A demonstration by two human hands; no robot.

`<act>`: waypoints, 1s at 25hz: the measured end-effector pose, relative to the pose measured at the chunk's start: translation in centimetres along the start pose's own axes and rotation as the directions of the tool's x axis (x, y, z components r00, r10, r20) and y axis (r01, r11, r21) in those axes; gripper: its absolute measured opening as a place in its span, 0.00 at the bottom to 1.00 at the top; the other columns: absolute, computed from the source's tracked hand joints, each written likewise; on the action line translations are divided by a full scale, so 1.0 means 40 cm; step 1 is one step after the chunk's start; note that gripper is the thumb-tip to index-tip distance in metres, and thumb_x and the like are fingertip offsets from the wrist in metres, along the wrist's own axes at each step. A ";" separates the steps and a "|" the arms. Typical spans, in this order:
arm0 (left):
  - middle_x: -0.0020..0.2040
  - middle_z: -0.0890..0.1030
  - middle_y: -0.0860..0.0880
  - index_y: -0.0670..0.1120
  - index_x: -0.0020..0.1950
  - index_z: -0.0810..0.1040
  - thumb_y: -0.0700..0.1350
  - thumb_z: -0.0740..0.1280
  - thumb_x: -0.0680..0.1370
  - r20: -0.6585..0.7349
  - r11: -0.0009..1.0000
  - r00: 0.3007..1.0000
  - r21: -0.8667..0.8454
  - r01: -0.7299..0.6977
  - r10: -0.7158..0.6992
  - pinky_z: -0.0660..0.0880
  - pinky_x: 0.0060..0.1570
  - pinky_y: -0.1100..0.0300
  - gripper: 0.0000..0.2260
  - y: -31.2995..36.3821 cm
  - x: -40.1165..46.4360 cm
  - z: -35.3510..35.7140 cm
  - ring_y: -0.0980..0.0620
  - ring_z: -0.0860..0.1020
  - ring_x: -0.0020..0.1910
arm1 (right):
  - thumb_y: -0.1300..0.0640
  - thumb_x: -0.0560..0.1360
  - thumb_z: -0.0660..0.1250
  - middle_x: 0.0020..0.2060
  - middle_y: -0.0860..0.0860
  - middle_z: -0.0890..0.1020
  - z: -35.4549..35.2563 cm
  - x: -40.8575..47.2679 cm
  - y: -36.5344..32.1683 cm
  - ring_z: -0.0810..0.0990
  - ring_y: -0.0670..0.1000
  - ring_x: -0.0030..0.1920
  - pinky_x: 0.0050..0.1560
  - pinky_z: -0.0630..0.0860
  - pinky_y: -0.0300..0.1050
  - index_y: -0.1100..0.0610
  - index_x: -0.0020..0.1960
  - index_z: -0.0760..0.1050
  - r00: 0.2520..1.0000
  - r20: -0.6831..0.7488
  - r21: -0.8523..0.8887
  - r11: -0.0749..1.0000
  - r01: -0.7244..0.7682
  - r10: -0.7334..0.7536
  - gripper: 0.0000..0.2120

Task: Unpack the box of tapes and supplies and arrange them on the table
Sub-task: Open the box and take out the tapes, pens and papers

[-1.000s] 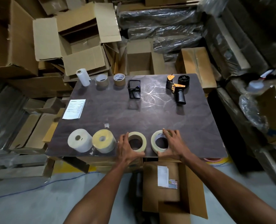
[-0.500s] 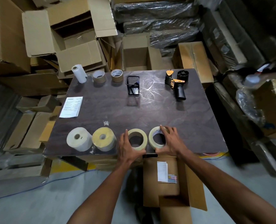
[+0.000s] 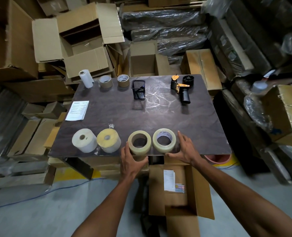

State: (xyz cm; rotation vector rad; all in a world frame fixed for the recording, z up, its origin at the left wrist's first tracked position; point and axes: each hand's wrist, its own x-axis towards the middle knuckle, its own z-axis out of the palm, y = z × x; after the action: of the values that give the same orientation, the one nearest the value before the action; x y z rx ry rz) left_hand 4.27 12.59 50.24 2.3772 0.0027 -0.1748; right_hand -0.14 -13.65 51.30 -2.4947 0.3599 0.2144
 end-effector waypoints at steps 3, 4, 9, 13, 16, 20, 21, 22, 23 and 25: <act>0.68 0.69 0.47 0.49 0.76 0.63 0.58 0.77 0.68 -0.046 0.997 0.998 -0.058 0.046 -0.049 0.77 0.58 0.51 0.42 -0.003 -0.072 0.014 0.47 0.72 0.64 | 0.33 0.65 0.76 0.79 0.58 0.58 0.007 -0.056 0.039 0.58 0.58 0.78 0.76 0.60 0.51 0.57 0.82 0.46 0.999 -0.019 0.054 0.998 -0.036 0.037 0.61; 0.66 0.70 0.48 0.49 0.75 0.65 0.56 0.76 0.69 -0.060 0.996 0.996 -0.077 0.053 -0.058 0.76 0.56 0.54 0.38 -0.001 -0.102 0.023 0.48 0.73 0.62 | 0.32 0.65 0.76 0.79 0.57 0.58 0.008 -0.081 0.050 0.59 0.58 0.78 0.75 0.61 0.50 0.56 0.82 0.46 0.998 -0.020 0.068 0.996 -0.054 0.056 0.60; 0.57 0.73 0.51 0.48 0.66 0.74 0.47 0.74 0.72 -0.050 0.992 0.998 -0.122 0.041 -0.048 0.74 0.52 0.57 0.23 0.019 -0.276 0.083 0.49 0.76 0.54 | 0.29 0.65 0.72 0.77 0.58 0.64 0.024 -0.228 0.139 0.62 0.58 0.76 0.75 0.65 0.53 0.56 0.81 0.51 0.998 -0.009 0.078 0.995 -0.066 0.066 0.58; 0.56 0.76 0.49 0.47 0.62 0.78 0.45 0.74 0.73 0.037 0.992 0.999 -0.122 0.020 -0.016 0.72 0.50 0.61 0.18 0.032 -0.416 0.153 0.53 0.76 0.53 | 0.33 0.67 0.73 0.74 0.57 0.68 0.028 -0.357 0.218 0.67 0.57 0.73 0.71 0.69 0.55 0.56 0.80 0.57 0.997 0.013 0.081 0.994 -0.072 0.072 0.51; 0.56 0.77 0.50 0.47 0.61 0.78 0.45 0.74 0.73 0.114 0.994 0.993 -0.101 0.028 -0.016 0.74 0.51 0.61 0.17 0.035 -0.513 0.206 0.53 0.77 0.54 | 0.35 0.68 0.74 0.73 0.59 0.69 0.038 -0.448 0.278 0.67 0.58 0.73 0.71 0.69 0.55 0.56 0.78 0.62 0.995 0.035 0.070 0.993 -0.096 0.094 0.47; 0.56 0.77 0.50 0.48 0.62 0.78 0.46 0.73 0.73 0.211 0.996 0.977 -0.082 0.036 -0.018 0.79 0.53 0.55 0.17 0.043 -0.602 0.258 0.52 0.77 0.54 | 0.37 0.69 0.74 0.71 0.58 0.73 0.055 -0.528 0.338 0.70 0.57 0.71 0.69 0.70 0.51 0.58 0.77 0.65 0.989 0.078 0.071 0.989 -0.128 0.122 0.44; 0.56 0.78 0.49 0.48 0.61 0.78 0.46 0.73 0.73 0.232 0.996 0.973 -0.083 0.035 -0.015 0.79 0.53 0.54 0.17 0.048 -0.613 0.267 0.52 0.77 0.53 | 0.38 0.70 0.74 0.72 0.58 0.72 0.064 -0.538 0.350 0.70 0.58 0.71 0.69 0.70 0.51 0.58 0.77 0.64 0.988 0.084 0.071 0.988 -0.139 0.133 0.44; 0.56 0.78 0.49 0.48 0.62 0.78 0.46 0.73 0.73 0.253 0.996 0.967 -0.080 0.034 -0.013 0.79 0.54 0.54 0.17 0.051 -0.620 0.278 0.52 0.77 0.53 | 0.39 0.70 0.74 0.72 0.58 0.72 0.073 -0.546 0.359 0.70 0.57 0.71 0.69 0.70 0.51 0.58 0.77 0.63 0.984 0.092 0.069 0.985 -0.157 0.150 0.43; 0.56 0.78 0.49 0.49 0.62 0.77 0.45 0.73 0.74 0.273 0.997 0.962 -0.075 0.034 -0.013 0.79 0.54 0.54 0.17 0.053 -0.623 0.287 0.51 0.77 0.54 | 0.39 0.71 0.73 0.72 0.57 0.72 0.085 -0.550 0.367 0.70 0.57 0.71 0.69 0.70 0.51 0.58 0.78 0.63 0.983 0.093 0.075 0.983 -0.167 0.160 0.43; 0.58 0.78 0.48 0.49 0.66 0.76 0.45 0.72 0.75 0.317 0.997 0.948 -0.072 0.040 -0.015 0.78 0.56 0.55 0.19 0.044 -0.619 0.310 0.50 0.77 0.57 | 0.41 0.73 0.72 0.72 0.57 0.72 0.112 -0.554 0.373 0.71 0.57 0.71 0.68 0.70 0.49 0.58 0.78 0.63 0.977 0.115 0.088 0.978 -0.192 0.181 0.40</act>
State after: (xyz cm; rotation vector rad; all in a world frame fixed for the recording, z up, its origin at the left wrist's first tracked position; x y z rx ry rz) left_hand -21.73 4.01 45.71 2.2474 -0.1079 -0.5576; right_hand -26.04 -18.09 44.75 -2.3419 0.5480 0.3942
